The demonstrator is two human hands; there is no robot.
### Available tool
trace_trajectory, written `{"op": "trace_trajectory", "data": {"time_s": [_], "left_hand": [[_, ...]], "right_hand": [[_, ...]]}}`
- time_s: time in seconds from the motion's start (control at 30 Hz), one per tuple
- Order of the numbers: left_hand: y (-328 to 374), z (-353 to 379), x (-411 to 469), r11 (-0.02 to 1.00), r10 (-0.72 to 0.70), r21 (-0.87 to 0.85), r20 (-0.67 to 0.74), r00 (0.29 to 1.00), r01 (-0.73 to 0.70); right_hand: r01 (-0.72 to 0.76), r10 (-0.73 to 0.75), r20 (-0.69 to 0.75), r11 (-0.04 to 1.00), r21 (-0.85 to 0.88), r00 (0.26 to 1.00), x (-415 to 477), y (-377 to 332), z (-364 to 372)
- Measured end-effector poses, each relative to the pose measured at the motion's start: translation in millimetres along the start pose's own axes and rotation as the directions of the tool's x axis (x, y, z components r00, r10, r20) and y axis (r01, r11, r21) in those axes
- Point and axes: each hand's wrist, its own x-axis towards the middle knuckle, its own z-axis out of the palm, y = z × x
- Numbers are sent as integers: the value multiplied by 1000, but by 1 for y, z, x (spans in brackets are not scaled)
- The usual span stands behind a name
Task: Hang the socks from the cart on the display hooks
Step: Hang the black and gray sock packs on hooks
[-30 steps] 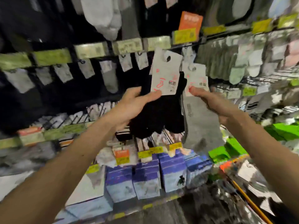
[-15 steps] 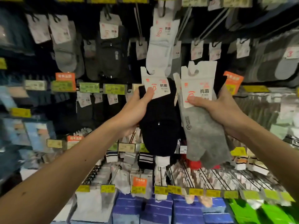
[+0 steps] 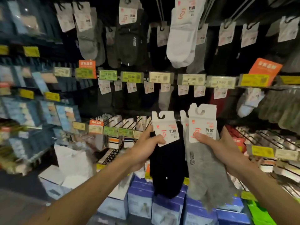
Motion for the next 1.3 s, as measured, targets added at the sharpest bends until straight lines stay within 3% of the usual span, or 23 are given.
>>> {"op": "trace_trajectory", "data": {"time_s": [0.27, 0.47, 0.9, 1.3], "left_hand": [[-18, -33, 8, 999, -48, 12, -98, 994, 50], [-17, -94, 34, 999, 15, 48, -160, 987, -7], [20, -221, 90, 999, 25, 24, -40, 999, -24], [8, -263, 132, 953, 157, 269, -38, 987, -142]], "right_hand": [[-91, 89, 114, 996, 14, 989, 6, 30, 38], [-101, 102, 60, 995, -19, 993, 24, 27, 85], [5, -5, -113, 1000, -7, 994, 54, 15, 193], [48, -48, -135, 999, -7, 990, 69, 24, 239]]}}
